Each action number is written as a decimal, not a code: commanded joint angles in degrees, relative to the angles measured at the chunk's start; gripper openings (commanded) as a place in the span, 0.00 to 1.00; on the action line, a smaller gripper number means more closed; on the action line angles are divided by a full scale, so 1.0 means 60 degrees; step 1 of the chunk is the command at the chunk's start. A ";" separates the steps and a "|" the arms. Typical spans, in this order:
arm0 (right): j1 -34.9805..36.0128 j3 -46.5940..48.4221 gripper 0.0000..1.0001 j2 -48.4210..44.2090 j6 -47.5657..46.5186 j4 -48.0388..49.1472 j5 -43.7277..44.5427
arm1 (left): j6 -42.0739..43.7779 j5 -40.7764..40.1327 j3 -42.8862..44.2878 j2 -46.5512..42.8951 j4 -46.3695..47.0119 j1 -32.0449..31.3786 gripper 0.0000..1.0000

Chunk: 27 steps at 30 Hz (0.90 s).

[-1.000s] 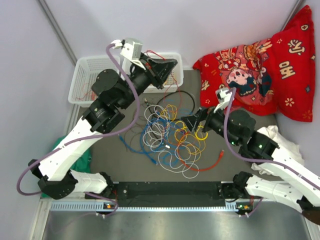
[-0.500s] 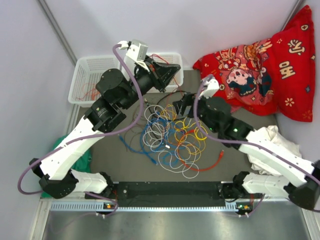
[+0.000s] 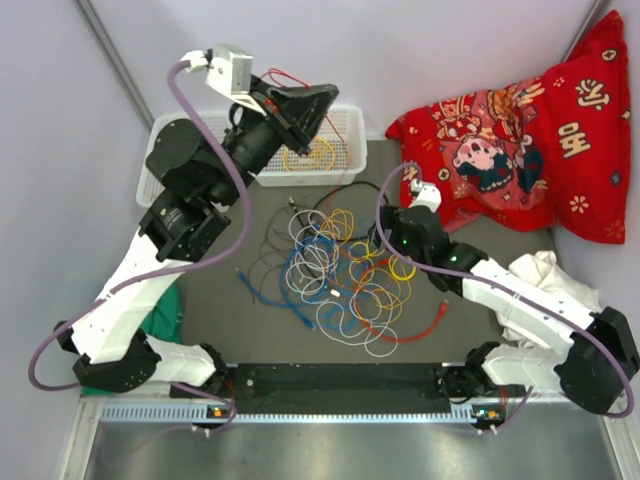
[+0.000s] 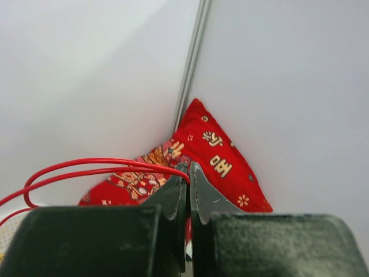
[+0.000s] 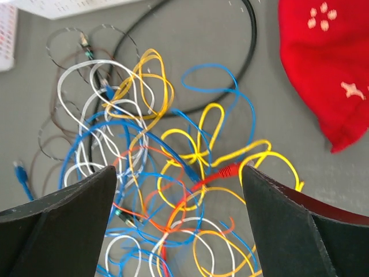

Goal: Untangle the cables

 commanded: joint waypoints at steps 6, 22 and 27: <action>-0.0083 -0.0471 0.96 -0.1164 -0.0011 -0.0239 -0.0312 | 0.1047 -0.0911 0.0806 0.0207 -0.0092 -0.0001 0.00; -0.0083 -0.0282 0.98 -0.3451 -0.0522 -0.1484 -0.1163 | 0.4606 -0.5260 0.2535 0.2287 -0.0620 0.0613 0.00; -0.0098 0.0260 0.98 -0.3115 -0.0641 -0.1704 -0.1455 | 0.3584 -0.5557 0.2682 0.3078 -0.1206 0.2910 0.00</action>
